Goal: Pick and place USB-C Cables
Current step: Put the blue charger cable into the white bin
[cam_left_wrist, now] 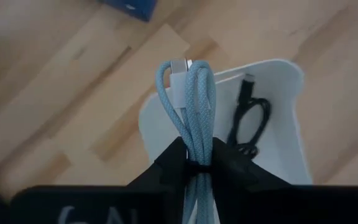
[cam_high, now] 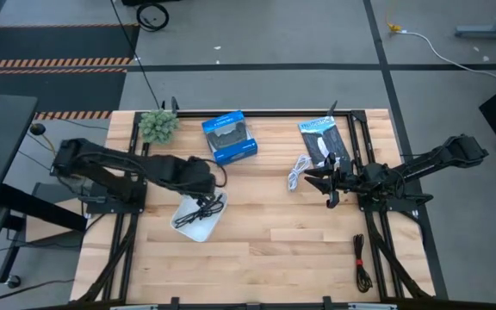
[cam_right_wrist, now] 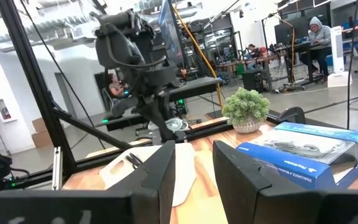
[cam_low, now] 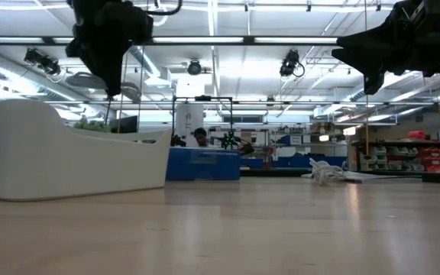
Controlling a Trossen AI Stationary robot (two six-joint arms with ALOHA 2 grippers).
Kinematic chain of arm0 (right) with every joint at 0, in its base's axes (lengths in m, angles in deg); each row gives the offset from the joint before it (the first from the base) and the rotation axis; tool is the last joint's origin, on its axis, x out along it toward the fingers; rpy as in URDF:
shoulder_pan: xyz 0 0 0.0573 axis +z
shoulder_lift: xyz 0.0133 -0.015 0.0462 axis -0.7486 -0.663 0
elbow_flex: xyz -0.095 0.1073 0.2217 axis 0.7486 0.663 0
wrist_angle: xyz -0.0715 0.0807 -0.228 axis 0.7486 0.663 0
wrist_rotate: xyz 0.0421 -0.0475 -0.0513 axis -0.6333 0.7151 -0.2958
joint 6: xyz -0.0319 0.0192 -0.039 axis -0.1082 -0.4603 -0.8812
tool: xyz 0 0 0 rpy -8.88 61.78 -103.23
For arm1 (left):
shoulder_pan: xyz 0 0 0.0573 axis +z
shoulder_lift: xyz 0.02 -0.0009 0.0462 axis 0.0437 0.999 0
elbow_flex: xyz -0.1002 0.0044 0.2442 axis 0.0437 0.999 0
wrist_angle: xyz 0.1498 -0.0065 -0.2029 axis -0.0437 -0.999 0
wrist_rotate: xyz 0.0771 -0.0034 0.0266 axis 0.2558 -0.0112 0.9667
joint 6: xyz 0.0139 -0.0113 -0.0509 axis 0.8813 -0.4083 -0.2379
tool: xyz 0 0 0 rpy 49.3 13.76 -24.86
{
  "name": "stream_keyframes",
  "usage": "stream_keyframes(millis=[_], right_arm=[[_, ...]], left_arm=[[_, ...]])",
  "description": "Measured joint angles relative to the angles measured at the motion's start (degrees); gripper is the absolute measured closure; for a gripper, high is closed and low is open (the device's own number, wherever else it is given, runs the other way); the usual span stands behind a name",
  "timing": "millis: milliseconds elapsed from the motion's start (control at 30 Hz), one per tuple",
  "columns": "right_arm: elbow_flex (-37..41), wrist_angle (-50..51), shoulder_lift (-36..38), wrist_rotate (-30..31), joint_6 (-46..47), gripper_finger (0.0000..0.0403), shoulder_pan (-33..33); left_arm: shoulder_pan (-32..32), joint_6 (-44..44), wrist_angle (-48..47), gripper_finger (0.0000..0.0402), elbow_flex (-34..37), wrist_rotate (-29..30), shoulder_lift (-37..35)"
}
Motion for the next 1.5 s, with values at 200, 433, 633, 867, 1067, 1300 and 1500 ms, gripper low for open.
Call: stream_keyframes(millis=[200, 433, 633, 867, 1067, 1300, 1500], right_arm=[[0.0, -0.4, 0.0, 0.0, 0.0, 0.0289, 0.0], [0.0, -0.8, 0.0, 0.0, 0.0, 0.0289, 0.0], [0.0, -1.1, 0.0, 0.0, 0.0, 0.0289, 0.0], [0.0, -1.3, 0.0, 0.0, 0.0, 0.0289, 0.0], [0.0, -1.3, 0.0, 0.0, 0.0, 0.0289, 0.0], [0.0, -1.3, 0.0, 0.0, 0.0, 0.0289, 0.0], [0.0, -1.3, 0.0, 0.0, 0.0, 0.0289, 0.0]], left_arm=[[0.1, -4.2, 15.4, 0.0344, 12.4, -8.0, -6.5], [0.0, -11.5, 23.4, 0.0338, 20.4, -11.7, -7.6], [0.0, -14.2, 24.9, 0.0339, 21.7, -10.6, -6.3], [0.1, -14.0, 25.2, 0.0337, 21.2, -9.8, -6.3], [0.0, -13.7, 26.2, 0.0336, 21.5, -8.3, -2.6], [-0.4, -12.5, 27.5, 0.0336, 21.5, -8.0, 2.6], [-1.6, -12.3, 27.0, 0.0336, 21.2, -5.8, 5.2]])
